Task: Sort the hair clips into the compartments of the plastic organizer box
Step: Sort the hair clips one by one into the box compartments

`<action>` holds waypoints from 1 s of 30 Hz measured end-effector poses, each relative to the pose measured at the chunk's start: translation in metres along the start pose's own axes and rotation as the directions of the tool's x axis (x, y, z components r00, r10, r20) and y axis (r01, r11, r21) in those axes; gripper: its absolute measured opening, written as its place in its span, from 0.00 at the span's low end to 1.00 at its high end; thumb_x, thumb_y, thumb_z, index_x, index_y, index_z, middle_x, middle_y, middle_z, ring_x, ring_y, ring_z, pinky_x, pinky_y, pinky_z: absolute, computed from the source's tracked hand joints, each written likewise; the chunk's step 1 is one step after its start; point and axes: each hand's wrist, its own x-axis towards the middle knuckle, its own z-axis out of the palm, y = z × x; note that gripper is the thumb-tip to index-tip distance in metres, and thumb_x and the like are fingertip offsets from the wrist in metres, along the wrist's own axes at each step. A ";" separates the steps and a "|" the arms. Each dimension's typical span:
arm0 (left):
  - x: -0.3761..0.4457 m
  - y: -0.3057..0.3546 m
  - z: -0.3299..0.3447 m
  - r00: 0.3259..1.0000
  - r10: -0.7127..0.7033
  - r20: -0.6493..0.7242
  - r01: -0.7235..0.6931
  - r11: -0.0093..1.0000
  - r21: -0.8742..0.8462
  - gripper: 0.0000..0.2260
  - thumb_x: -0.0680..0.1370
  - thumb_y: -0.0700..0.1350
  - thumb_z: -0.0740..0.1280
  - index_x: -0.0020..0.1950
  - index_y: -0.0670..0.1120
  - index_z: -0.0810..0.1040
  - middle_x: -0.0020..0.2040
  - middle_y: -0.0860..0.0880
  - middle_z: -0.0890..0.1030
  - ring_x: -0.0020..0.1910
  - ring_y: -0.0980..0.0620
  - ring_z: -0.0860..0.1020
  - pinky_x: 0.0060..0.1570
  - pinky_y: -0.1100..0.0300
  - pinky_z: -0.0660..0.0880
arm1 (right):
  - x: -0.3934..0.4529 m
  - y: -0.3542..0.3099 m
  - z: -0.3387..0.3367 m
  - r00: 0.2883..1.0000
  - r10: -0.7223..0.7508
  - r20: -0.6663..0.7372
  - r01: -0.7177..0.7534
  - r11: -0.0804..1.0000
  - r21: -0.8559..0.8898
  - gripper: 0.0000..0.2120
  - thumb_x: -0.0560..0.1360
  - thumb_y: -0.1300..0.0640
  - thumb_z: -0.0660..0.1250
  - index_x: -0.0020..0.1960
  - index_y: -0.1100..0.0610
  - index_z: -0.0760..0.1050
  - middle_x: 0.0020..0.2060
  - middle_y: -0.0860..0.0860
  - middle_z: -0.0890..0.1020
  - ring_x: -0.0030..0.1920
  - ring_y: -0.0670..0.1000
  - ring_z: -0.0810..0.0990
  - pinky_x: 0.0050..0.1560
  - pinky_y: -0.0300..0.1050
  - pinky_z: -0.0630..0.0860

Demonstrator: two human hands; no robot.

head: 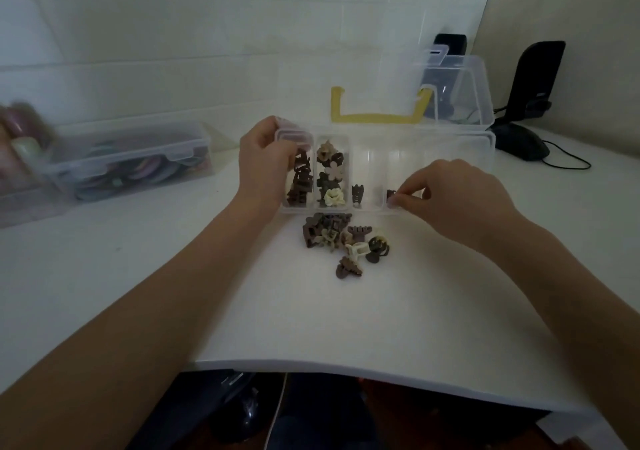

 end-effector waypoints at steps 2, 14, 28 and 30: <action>0.001 -0.001 0.000 1.000 -0.015 -0.005 0.015 1.000 0.003 0.15 0.65 0.25 0.55 0.31 0.44 0.69 0.23 0.58 0.72 0.23 0.63 0.69 0.23 0.71 0.65 | -0.001 -0.002 -0.002 0.998 -0.032 -0.052 0.032 0.999 -0.003 0.12 0.74 0.41 0.63 0.46 0.46 0.81 0.35 0.44 0.79 0.34 0.46 0.74 0.34 0.40 0.67; 0.004 -0.002 0.000 0.992 -0.123 -0.029 0.121 0.992 -0.047 0.14 0.69 0.28 0.56 0.30 0.46 0.64 0.30 0.51 0.67 0.22 0.62 0.67 0.22 0.71 0.65 | -0.011 -0.020 -0.005 0.941 -0.320 0.107 0.304 0.942 0.142 0.09 0.71 0.41 0.66 0.49 0.41 0.80 0.20 0.46 0.68 0.23 0.44 0.68 0.29 0.38 0.63; 0.015 -0.009 -0.012 0.976 -0.214 0.047 0.216 0.975 -0.055 0.13 0.58 0.38 0.60 0.42 0.42 0.71 0.42 0.43 0.72 0.39 0.48 0.73 0.32 0.60 0.67 | -0.006 -0.011 -0.010 0.969 -0.151 -0.195 0.234 0.813 0.533 0.06 0.69 0.46 0.71 0.38 0.47 0.82 0.17 0.47 0.66 0.21 0.46 0.58 0.28 0.39 0.58; 0.014 -0.009 -0.013 0.974 -0.219 0.058 0.223 0.972 -0.071 0.14 0.58 0.38 0.60 0.43 0.42 0.71 0.43 0.43 0.72 0.34 0.49 0.75 0.31 0.63 0.68 | -0.005 -0.009 -0.012 0.964 -0.100 -0.248 0.226 0.800 0.556 0.05 0.70 0.48 0.71 0.37 0.47 0.81 0.18 0.48 0.67 0.22 0.47 0.60 0.28 0.40 0.62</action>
